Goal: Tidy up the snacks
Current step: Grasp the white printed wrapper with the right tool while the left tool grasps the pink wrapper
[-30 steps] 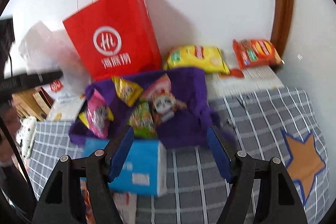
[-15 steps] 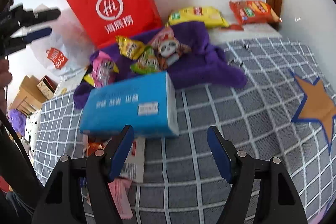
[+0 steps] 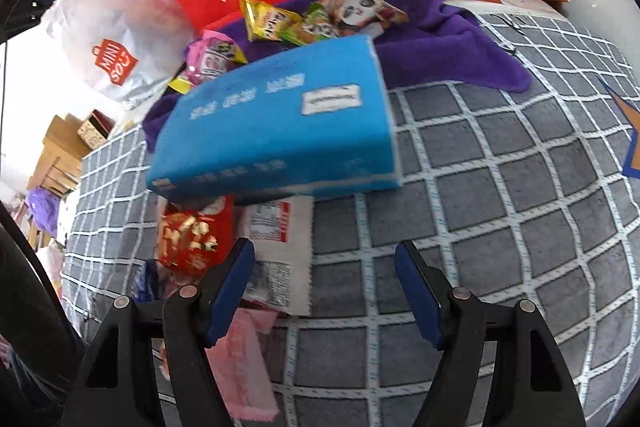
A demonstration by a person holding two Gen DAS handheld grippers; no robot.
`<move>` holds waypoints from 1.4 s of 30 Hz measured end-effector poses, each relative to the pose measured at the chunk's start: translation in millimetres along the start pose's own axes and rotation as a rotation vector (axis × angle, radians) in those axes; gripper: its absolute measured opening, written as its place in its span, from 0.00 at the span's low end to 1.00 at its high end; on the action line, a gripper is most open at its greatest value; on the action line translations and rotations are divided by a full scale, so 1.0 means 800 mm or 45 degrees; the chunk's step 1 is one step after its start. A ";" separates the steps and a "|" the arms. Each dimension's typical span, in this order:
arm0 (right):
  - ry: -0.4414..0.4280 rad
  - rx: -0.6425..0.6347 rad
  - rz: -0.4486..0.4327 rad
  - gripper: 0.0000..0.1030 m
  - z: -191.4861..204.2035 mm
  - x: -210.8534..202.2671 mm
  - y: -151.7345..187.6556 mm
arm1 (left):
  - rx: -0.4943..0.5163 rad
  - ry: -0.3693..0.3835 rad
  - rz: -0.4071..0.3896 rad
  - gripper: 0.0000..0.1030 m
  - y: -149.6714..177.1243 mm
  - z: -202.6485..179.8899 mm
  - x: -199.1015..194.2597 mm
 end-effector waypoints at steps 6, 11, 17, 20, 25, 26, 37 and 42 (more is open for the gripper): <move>-0.004 -0.078 -0.009 0.70 0.018 0.008 0.000 | -0.014 -0.007 0.013 0.69 0.000 0.004 0.007; 0.000 -0.131 -0.039 0.70 0.031 0.016 -0.003 | -0.032 -0.018 0.028 0.69 0.001 0.008 0.015; -0.070 -0.154 -0.054 0.43 0.039 0.014 0.000 | -0.070 0.003 0.029 0.69 0.000 0.019 0.016; -0.058 -0.180 -0.082 0.38 0.038 0.005 0.004 | -0.081 -0.019 0.023 0.69 0.000 0.022 0.016; -0.056 -0.202 -0.099 0.34 0.028 -0.014 0.013 | -0.082 -0.051 0.022 0.69 0.000 0.021 0.019; -0.048 -0.206 -0.104 0.34 0.024 -0.019 0.014 | -0.081 -0.055 0.022 0.69 0.001 0.020 0.020; 0.029 -0.150 -0.081 0.52 -0.030 -0.034 0.024 | -0.089 -0.111 0.019 0.69 0.006 0.019 -0.003; 0.068 -0.205 -0.086 0.59 -0.015 -0.014 0.028 | -0.105 -0.176 0.056 0.69 0.041 0.034 -0.013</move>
Point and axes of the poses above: each gripper's, at about its wrist camera, not at the fingertips, and x roughly the way its jaws point, z to its left, y to its underside, the point moved 3 cm from there along x, roughly the way its jaws point, and after that the axes turned 1 degree about -x, right-handed, at the moved point
